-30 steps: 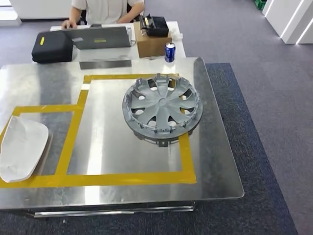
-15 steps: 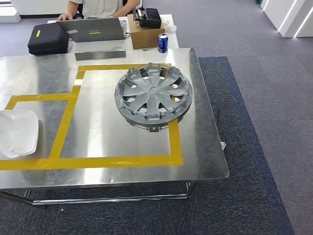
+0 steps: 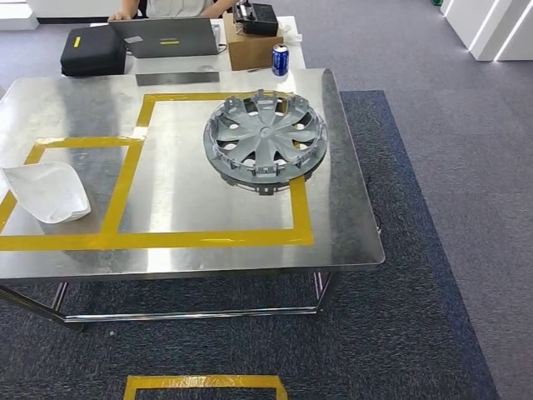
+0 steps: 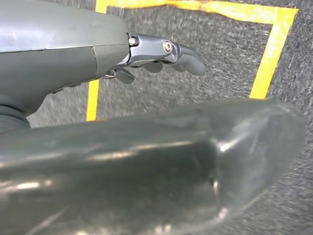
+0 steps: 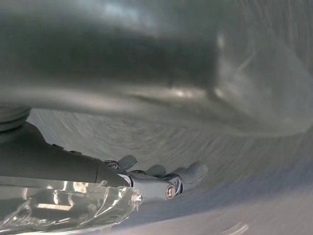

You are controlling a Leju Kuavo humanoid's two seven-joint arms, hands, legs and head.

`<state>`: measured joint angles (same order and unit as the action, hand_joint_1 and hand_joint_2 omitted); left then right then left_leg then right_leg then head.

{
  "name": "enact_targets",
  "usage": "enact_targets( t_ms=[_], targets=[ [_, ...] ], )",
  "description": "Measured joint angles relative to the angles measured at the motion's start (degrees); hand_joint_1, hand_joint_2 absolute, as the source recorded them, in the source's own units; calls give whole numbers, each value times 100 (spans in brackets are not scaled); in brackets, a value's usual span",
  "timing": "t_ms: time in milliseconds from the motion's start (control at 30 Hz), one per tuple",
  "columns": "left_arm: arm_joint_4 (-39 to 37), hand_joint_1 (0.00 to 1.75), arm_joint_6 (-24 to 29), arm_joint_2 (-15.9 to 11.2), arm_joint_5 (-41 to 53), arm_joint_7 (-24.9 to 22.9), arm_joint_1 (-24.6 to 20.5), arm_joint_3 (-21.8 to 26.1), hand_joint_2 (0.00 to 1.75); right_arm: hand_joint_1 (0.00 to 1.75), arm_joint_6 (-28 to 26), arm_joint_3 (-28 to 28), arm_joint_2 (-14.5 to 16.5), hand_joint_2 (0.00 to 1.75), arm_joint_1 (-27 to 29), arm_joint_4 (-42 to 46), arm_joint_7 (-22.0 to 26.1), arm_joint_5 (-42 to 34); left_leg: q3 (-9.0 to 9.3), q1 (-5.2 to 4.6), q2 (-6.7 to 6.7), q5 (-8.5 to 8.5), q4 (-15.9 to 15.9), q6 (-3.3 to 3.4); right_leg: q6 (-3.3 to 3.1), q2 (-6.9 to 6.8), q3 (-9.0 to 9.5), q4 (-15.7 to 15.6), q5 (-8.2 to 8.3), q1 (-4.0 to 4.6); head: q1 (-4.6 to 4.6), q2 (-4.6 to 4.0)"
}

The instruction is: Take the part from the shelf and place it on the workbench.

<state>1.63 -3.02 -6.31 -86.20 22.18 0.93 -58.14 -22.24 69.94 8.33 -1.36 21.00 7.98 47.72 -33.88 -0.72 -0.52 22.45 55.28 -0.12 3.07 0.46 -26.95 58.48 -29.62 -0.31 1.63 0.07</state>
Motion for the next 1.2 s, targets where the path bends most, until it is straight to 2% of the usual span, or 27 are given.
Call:
enact_targets(
  t_ms=[33, 133, 167, 233, 300, 333, 367, 400, 433, 467, 533, 567, 633, 667, 700, 733, 800, 833, 867, 900, 933, 967, 1000, 1067, 1133, 1167, 1200],
  targets=[
    [12, 0, -28, -63, 38, -4, -11, -44, 0, 0, 94, -229, -1, 0, -20, -100, 10, 313, -21, 1, -1, -35, 14, -30, -40, 6, 69, -152, -66, 16, -3, -1],
    [46, 0, -95, -243, 140, -16, -67, -169, 0, 0, 201, -933, -1, 0, -42, -336, 217, 1122, -75, 17, -4, -118, 52, -102, -181, -1, -25, -168, -6, 34, -13, -2],
    [58, 0, -120, -306, 175, -37, -76, -218, 0, 0, 247, -1181, 1, 0, -53, -416, 323, 1321, -118, 20, 3, -45, 146, -132, -239, -12, -71, -167, 39, 30, 0, -2],
    [88, 0, -162, -419, 217, -88, -89, -314, 0, 0, 329, -1629, 4, 0, -86, -546, 486, 1537, -244, 30, 20, 416, 584, -194, -341, -28, -194, -173, 164, 22, 35, -2],
    [116, 0, -185, -500, 221, -130, -119, -385, 0, 0, 374, -1953, 3, 0, -108, -628, 539, 1591, -354, 51, 35, 1010, 1215, -246, -378, -33, -344, -166, 305, 28, 59, -2],
    [126, 0, -190, -535, 218, -155, -136, -411, 0, 0, 398, -2072, 2, 0, -111, -662, 548, 1605, -370, 65, 35, 1151, 1460, -264, -378, -33, -427, -159, 376, 29, 60, -2],
    [136, 0, -193, -557, 209, -196, -149, -432, 0, 0, 437, -2177, 1, 0, -111, -698, 552, 1623, -324, 81, 35, 1154, 1571, -279, -366, -33, -516, -149, 443, 28, 62, -2],
    [144, 0, -192, -577, 189, -253, -159, -447, 0, 0, 499, -2266, 1, 0, -112, -732, 543, 1653, -196, 100, 35, 1043, 1499, -293, -348, -30, -607, -135, 503, 24, 62, -2],
    [151, 0, -183, -600, 157, -319, -170, -454, 0, 0, 558, -2345, 0, 0, -113, -762, 521, 1705, 20, 122, 35, 877, 1238, -307, -327, -26, -688, -117, 554, 16, 62, -2],
    [163, 0, -165, -617, 109, -391, -184, -458, 0, 0, 582, -2428, -2, 0, -113, -787, 496, 1789, 303, 148, 39, 749, 842, -327, -297, -22, -758, -92, 599, 14, 64, -2],
    [189, 0, -111, -648, -20, -505, -225, -457, 0, 0, 468, -2590, -12, 0, -111, -815, 472, 1844, 745, 159, 78, 673, 130, -309, -228, -16, -866, -41, 689, 22, 61, -2],
    [200, 0, -89, -654, -83, -536, -239, -456, 0, 0, 399, -2623, -18, 0, -114, -819, 485, 1727, 831, 151, 96, 691, -44, -278, -194, -14, -896, -31, 738, 29, 66, -1],
    [208, 0, -73, -660, -173, -550, -241, -453, 0, 0, 388, -2567, -29, 0, -113, -827, 519, 1326, 778, 127, 103, 651, -69, -173, -132, -11, -921, -54, 841, 20, 61, 0],
    [210, 0, -71, -664, -196, -550, -243, -453, 0, 0, 419, -2509, -39, 0, -102, -832, 524, 1176, 732, 126, 89, 604, -64, -119, -101, -11, -949, -39, 819, 8, 57, 0],
    [211, 0, -71, -665, -207, -545, -243, -453, 0, 0, 437, -2464, -49, 0, -83, -837, 501, 1102, 674, 128, 75, 546, -66, -60, -71, -13, -1005, 57, 683, 0, 39, 0],
    [214, 0, -71, -666, -213, -538, -240, -453, 0, 0, 445, -2429, -59, 0, -69, -843, 450, 1074, 602, 133, 62, 479, -73, -11, -45, -15, -1088, 266, 446, -5, 25, 0],
    [216, 0, -71, -669, -213, -516, -235, -452, 0, 0, 491, -2376, -84, 0, -63, -855, 299, 1066, 431, 120, 45, 344, -68, 37, -13, -19, -1288, 977, -156, -6, -2, 0],
    [217, 0, -74, -672, -211, -505, -232, -452, 0, 0, 537, -2356, -103, 0, -62, -860, 237, 1074, 338, 110, 39, 272, -63, 43, -5, -19, -1342, 1324, -329, -4, -7, 0],
    [217, 0, -81, -676, -205, -497, -231, -452, 0, 0, 597, -2339, -123, 0, -59, -864, 203, 1077, 241, 100, 35, 199, -57, 45, -7, -19, -1327, 1545, -360, -2, -13, 0],
    [218, 0, -91, -683, -189, -491, -229, -453, 0, 0, 673, -2322, -139, 0, -55, -867, 188, 1067, 143, 91, 33, 128, -48, 41, -19, -19, -1216, 1574, -262, 3, -18, 0],
    [219, 0, -104, -692, -169, -488, -228, -454, 0, 0, 778, -2302, -149, 0, -54, -869, 175, 1051, 51, 85, 33, 61, -39, 33, -41, -19, -1003, 1401, -97, 10, -20, 0],
    [220, 0, -124, -702, -135, -487, -230, -460, 0, 0, 920, -2285, -152, 0, -62, -870, 151, 1037, -26, 81, 33, -3, -27, 20, -76, -19, -694, 1044, 39, 21, -22, 0],
    [222, 0, -145, -715, -96, -484, -233, -469, 0, 0, 1109, -2271, -155, 0, -78, -871, 104, 1038, -91, 73, 32, -59, -14, -1, -112, -21, -345, 582, 64, 38, -22, 0],
    [228, 0, -191, -749, -31, -471, -243, -502, 0, 0, 1310, -2265, -155, 0, -112, -872, -2, 1148, -158, 70, 26, -171, -1, -55, -161, -29, 117, -124, -39, 71, -18, -1],
    [233, 0, -214, -784, 0, -451, -250, -543, 0, 0, 1137, -2293, -134, 0, -118, -877, -43, 1349, -181, 82, 22, -282, -19, -126, -212, -35, 145, -291, -51, 92, -31, 0],
    [234, 0, -216, -796, 9, -443, -250, -562, 0, 0, 1011, -2314, -117, 0, -117, -885, -38, 1435, -199, 93, 26, -278, -15, -164, -253, -41, 92, -291, 3, 90, -43, 0],
    [235, 0, -218, -805, 13, -437, -245, -578, 0, 0, 943, -2334, -102, 0, -119, -892, -31, 1495, -234, 100, 31, -169, 46, -202, -303, -49, 39, -291, 66, 82, -40, 1]
  ],
)
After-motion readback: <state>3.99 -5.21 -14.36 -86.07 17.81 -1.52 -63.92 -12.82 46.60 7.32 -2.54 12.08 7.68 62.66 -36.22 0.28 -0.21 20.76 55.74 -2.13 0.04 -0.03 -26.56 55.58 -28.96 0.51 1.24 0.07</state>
